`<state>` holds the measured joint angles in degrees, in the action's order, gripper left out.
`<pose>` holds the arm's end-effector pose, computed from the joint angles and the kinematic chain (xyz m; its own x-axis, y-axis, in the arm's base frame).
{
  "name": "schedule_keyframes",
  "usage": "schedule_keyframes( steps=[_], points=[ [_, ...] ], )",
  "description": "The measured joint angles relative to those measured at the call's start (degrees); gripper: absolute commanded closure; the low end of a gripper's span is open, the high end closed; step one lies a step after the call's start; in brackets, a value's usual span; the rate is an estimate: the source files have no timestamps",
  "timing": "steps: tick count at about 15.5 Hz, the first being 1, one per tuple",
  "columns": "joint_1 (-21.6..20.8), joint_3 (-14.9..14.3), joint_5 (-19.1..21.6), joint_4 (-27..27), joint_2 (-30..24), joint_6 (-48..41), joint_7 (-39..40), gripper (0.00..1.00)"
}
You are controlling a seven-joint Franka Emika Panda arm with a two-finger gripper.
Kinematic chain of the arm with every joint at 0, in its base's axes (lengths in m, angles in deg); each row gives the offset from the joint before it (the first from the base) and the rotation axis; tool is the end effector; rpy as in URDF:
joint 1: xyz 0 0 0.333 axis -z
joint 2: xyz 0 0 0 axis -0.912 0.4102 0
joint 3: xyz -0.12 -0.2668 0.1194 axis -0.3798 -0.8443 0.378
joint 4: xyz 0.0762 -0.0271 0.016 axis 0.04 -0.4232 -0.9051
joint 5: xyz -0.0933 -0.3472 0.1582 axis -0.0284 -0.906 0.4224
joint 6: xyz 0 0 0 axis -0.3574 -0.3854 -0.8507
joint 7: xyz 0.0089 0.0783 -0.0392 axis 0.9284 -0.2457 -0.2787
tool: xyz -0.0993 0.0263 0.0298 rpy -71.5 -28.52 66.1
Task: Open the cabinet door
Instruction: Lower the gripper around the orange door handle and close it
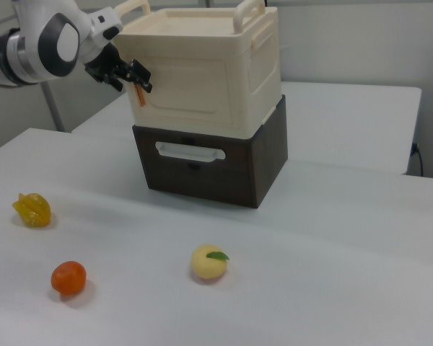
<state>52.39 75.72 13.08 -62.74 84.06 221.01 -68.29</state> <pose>0.6804 0.1368 0.5947 0.7955 0.1033 0.5971 0.0740 -0.9946 0.0734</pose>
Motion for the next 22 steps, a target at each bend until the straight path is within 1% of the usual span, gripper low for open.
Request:
schedule_keyframes(
  steps=[2,5,7,9,12,13,15,16,18,22],
  points=[
    [-0.32,0.0,-1.65,0.18,0.96,1.13,-1.47,0.32],
    [-0.32,0.0,-2.11,0.68,1.09,1.18,-1.68,0.51],
    [-0.32,0.0,-2.12,1.38,1.09,1.18,-1.74,0.6],
    [-0.32,0.0,-2.12,1.71,1.09,1.18,-1.74,0.63],
    [-0.33,0.0,-2.12,1.73,1.09,1.18,-1.78,0.78],
    [-0.38,0.0,-2.11,1.73,1.09,1.18,-1.79,0.78],
    [-0.48,0.01,-2.12,1.73,1.09,1.18,-1.8,0.82],
    [-0.53,0.09,-2.11,1.73,1.08,1.18,-1.82,0.85],
    [-0.6,0.11,-2.11,1.73,1.08,1.18,-1.88,0.87],
    [-0.66,0.13,-2.09,1.73,1.07,1.17,-2.44,0.88]
  ],
)
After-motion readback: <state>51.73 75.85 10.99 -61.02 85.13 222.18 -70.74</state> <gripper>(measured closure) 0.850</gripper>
